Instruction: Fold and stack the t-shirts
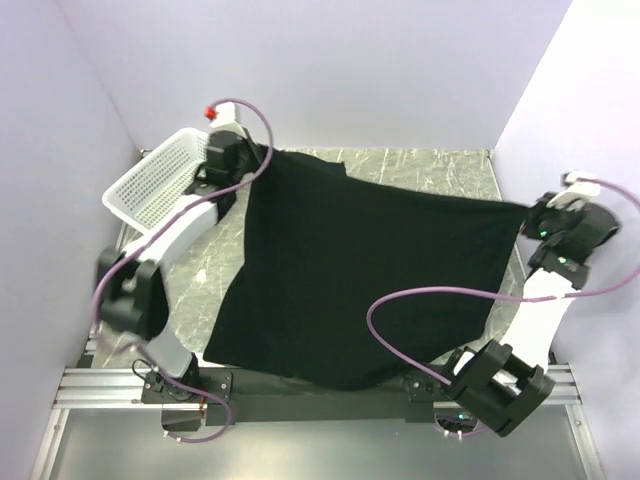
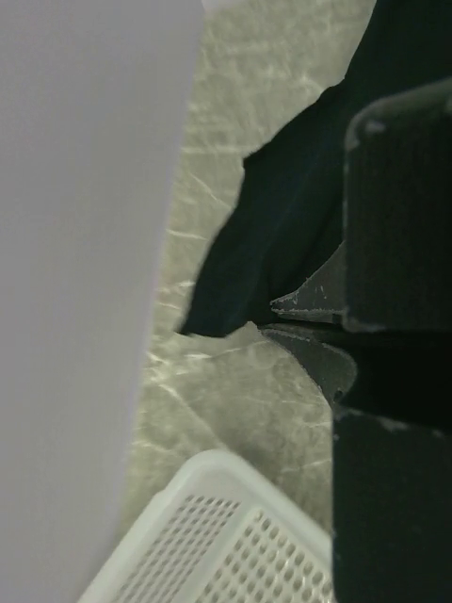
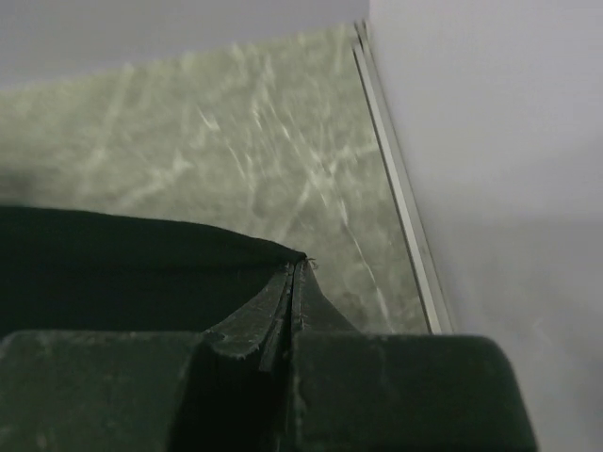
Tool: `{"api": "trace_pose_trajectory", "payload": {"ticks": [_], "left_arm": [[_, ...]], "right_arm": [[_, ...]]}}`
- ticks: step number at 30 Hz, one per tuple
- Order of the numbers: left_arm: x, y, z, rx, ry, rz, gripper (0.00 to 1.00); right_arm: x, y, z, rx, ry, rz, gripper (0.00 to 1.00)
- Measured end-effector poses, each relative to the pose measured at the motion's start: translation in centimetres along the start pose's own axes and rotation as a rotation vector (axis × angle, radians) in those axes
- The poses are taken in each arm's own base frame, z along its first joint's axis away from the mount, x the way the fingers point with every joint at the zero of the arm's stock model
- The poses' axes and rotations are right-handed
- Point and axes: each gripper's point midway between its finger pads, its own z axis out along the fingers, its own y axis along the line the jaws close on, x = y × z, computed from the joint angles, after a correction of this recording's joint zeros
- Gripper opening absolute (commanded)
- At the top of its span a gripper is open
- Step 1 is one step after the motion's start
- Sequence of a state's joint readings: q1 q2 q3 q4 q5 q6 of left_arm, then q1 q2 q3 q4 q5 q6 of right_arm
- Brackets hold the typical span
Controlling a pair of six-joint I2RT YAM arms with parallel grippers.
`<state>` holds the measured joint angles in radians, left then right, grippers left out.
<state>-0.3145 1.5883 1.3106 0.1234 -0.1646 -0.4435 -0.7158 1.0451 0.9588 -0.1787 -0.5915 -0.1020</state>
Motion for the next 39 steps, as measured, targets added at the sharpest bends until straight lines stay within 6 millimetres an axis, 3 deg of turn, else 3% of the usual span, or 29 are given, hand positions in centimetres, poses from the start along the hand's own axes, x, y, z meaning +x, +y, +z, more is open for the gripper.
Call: {"api": "trace_pose_trajectory", "payload": {"ticks": [2,7,10,14,19,24,31,39], "left_arm": [[3.7,0.8,2.6,-0.011,0.065,0.002,0.01],[9.5,2.4,8.9,-0.057,0.135,0.005,0.01],[10.1,2.7,12.4,-0.086,0.118,0.002,0.01],[9.0,2.0,16.5,-0.091,0.05,-0.028,0.01],[8.2,1.7,18.6,-0.104,0.002,-0.066,0.01],[8.7,1.8,20.0,-0.106,-0.005,-0.106,0.01],[10.0,2.7,21.9,-0.113,0.022,-0.164,0.01],[10.4,3.4,22.5,-0.101,0.025,-0.163,0.01]], "right_arm": [[3.0,-0.2,1.3,0.015,0.051,-0.019,0.0],[6.2,0.1,4.6,0.024,0.078,-0.083,0.0],[6.9,-0.4,6.9,0.058,0.068,-0.096,0.0],[7.4,-1.7,9.4,0.134,0.045,-0.096,0.0],[8.5,-2.8,12.3,0.173,0.07,-0.075,0.0],[8.1,-3.8,15.4,0.177,0.085,-0.044,0.0],[8.0,-3.8,17.2,0.155,0.104,-0.013,0.0],[7.3,-3.6,18.4,0.131,0.131,0.022,0.0]]}}
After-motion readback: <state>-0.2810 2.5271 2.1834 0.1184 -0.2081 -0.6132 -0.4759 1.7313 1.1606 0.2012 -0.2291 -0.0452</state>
